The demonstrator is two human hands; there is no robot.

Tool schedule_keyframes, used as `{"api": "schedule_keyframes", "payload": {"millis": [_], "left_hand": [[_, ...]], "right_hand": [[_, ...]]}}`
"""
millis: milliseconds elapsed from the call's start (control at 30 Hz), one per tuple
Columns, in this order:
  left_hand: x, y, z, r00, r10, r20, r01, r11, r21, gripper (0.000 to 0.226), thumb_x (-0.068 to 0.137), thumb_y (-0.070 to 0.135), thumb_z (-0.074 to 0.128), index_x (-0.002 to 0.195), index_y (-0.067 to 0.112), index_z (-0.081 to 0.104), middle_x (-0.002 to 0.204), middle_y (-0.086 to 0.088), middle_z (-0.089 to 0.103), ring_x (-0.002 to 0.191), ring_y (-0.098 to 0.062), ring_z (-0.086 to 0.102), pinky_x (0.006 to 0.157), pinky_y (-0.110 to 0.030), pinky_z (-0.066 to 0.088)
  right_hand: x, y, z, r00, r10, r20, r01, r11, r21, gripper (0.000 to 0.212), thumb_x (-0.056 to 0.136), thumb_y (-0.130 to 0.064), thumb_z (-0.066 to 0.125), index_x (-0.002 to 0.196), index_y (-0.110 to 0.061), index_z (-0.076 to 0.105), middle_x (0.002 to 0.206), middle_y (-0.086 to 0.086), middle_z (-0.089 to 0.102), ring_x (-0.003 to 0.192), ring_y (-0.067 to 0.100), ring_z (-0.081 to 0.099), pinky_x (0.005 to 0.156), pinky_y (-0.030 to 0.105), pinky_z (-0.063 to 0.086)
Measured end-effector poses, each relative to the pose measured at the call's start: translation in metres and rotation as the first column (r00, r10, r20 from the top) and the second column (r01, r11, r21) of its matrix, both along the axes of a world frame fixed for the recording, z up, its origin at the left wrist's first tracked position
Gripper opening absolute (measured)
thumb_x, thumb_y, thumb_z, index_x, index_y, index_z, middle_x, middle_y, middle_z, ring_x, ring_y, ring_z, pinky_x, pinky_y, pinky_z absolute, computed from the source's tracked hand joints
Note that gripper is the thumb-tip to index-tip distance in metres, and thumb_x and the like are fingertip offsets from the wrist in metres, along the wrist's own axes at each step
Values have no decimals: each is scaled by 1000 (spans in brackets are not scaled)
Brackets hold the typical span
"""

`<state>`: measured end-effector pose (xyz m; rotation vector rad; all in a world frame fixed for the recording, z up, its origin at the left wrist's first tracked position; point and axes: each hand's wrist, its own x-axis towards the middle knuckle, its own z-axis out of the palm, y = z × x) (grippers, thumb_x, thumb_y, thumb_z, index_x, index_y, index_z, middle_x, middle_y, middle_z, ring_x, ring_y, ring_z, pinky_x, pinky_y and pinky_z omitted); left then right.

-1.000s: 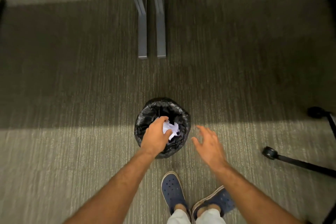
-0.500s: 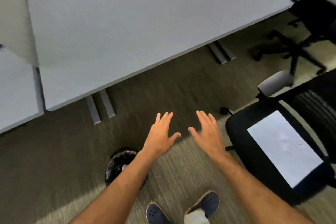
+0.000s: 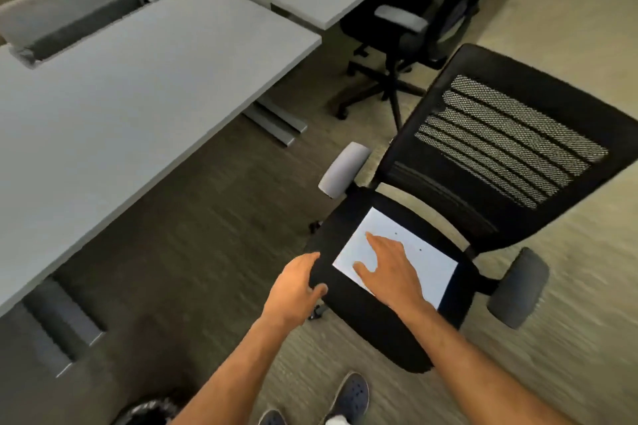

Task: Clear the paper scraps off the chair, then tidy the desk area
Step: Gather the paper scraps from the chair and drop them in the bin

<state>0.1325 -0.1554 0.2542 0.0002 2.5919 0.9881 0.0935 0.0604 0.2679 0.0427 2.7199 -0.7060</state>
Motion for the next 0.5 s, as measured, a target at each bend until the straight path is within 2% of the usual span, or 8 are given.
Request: {"api": "schedule_keyframes", "payload": {"millis": [100,167,233,367,500], "left_hand": [[-37,48,-36,994,-110,19,110,994,-19,69,88,31,72,148,25,38,149,3,46,137,-17,41,113,-33,35],[-63,78,-66,978,-205,21,206,977,-56,73,84,33,76,147,28,39,148,4,48,136,-18,44,112,-43,38],[-87,104,-96,966,-253,54,258,961,-102,77,83,34,77,148,32,37,151,4,46,137,-20,44,113,-48,38],[-126,147,-164,931,-358,71,364,926,-103,74,86,31,74,148,32,35,149,3,46,132,-23,49,107,-40,41],[-157,180,-225,872,-488,36,488,862,-139,67,90,24,70,148,29,37,150,0,46,130,-26,49,107,-40,40]], "right_hand": [[-7,51,-38,995,-69,78,67,997,33,77,87,-56,60,151,-28,28,153,-1,39,143,22,29,111,40,37],[-10,78,-67,988,-122,95,119,992,38,79,84,-56,65,150,-27,31,150,0,43,139,23,34,109,40,40],[-12,99,-98,978,-178,108,175,984,37,78,82,-54,68,147,-26,36,145,0,48,134,22,40,105,38,41],[-21,128,-165,943,-298,149,293,955,54,70,83,-51,69,143,-24,43,140,1,52,128,22,45,101,35,42],[-29,139,-226,923,-355,151,347,935,79,65,82,-50,69,138,-23,49,132,1,57,123,23,46,93,35,46]]}}
